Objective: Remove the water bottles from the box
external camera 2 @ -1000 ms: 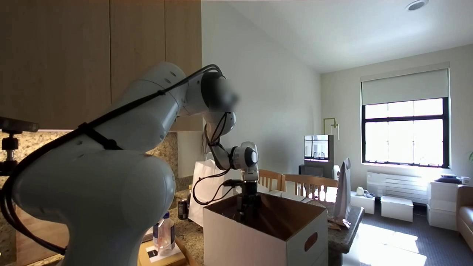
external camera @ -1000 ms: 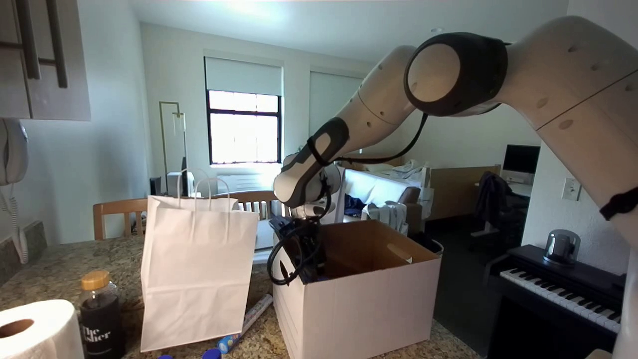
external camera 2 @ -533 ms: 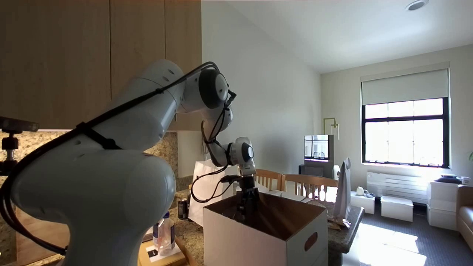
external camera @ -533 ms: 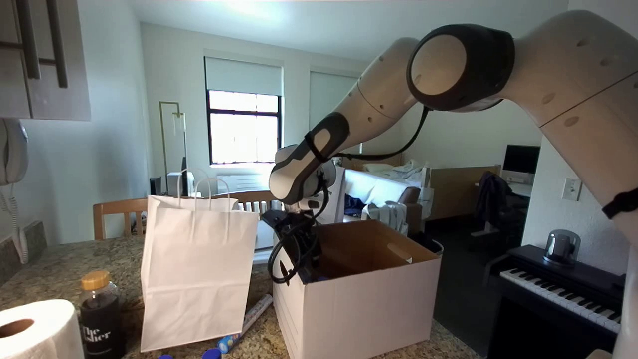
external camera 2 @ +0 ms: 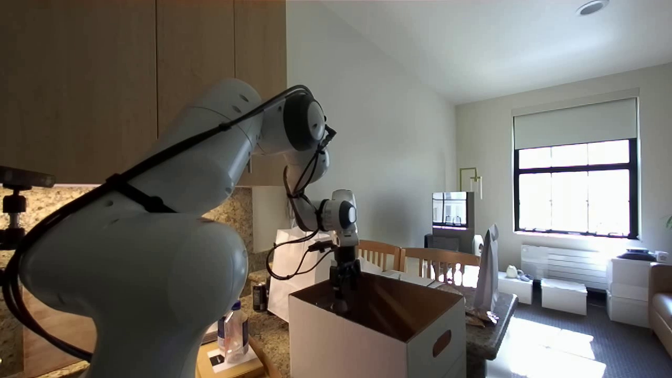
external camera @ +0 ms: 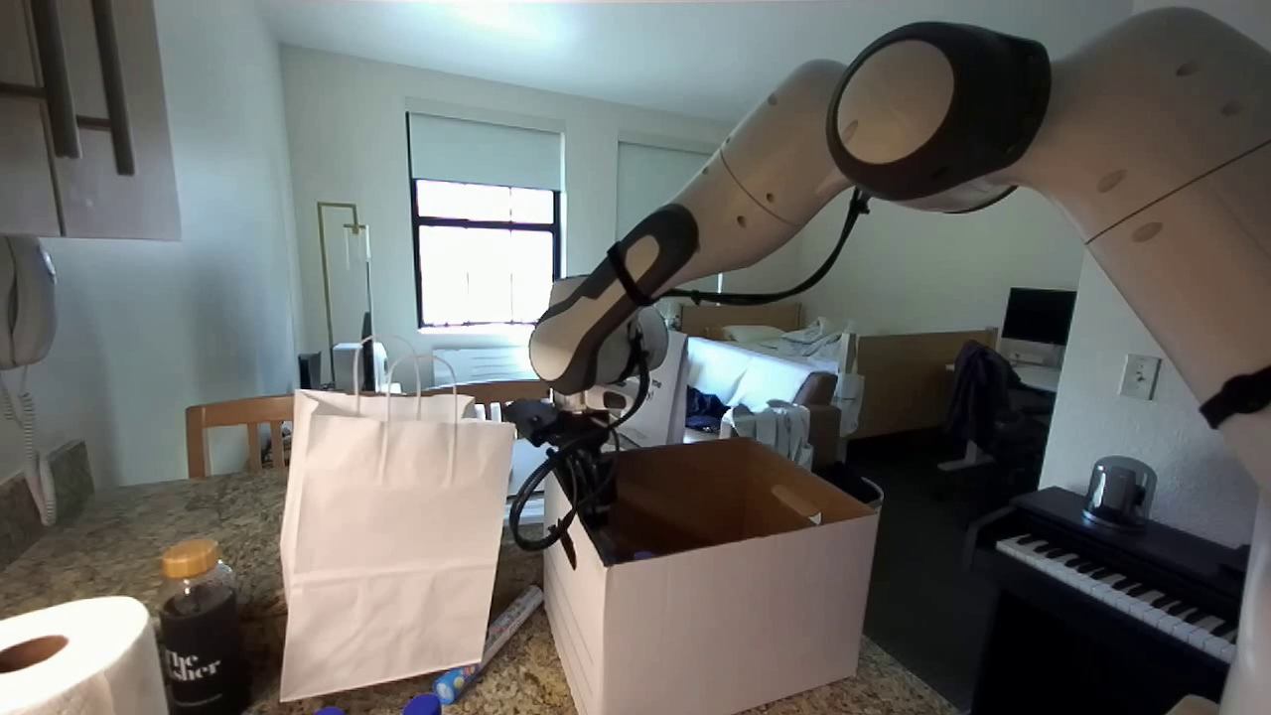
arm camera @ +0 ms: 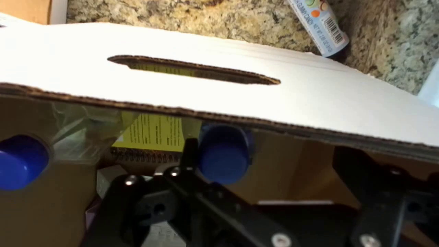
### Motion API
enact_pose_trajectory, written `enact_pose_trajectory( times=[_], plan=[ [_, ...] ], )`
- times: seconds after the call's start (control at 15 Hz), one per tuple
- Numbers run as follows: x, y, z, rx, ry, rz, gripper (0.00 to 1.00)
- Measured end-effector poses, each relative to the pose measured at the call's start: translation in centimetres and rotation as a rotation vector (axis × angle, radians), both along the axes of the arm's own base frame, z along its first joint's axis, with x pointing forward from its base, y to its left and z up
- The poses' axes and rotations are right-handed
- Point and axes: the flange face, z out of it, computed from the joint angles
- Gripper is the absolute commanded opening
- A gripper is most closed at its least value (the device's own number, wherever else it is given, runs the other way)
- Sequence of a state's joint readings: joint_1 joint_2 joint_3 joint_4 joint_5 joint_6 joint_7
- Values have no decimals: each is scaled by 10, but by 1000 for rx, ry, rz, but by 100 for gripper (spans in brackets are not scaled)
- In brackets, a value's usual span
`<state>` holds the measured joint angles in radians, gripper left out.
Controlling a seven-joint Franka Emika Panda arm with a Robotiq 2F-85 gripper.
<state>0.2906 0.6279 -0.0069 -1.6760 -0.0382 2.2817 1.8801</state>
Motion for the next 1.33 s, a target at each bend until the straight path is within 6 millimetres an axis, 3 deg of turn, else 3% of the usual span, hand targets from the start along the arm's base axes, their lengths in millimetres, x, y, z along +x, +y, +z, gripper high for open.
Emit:
enact_pose_trajectory(
  times=[0.07, 0.2, 0.73, 0.8, 1.33],
  plan=[
    [0, -1, -2, 17, 1, 4, 75],
    [-1, -4, -5, 46, 6, 12, 67],
    [-4, 1, -6, 59, 12, 56, 14],
    [-4, 2, -5, 61, 10, 61, 10],
    [-5, 3, -1, 62, 2, 73, 10]
  ],
)
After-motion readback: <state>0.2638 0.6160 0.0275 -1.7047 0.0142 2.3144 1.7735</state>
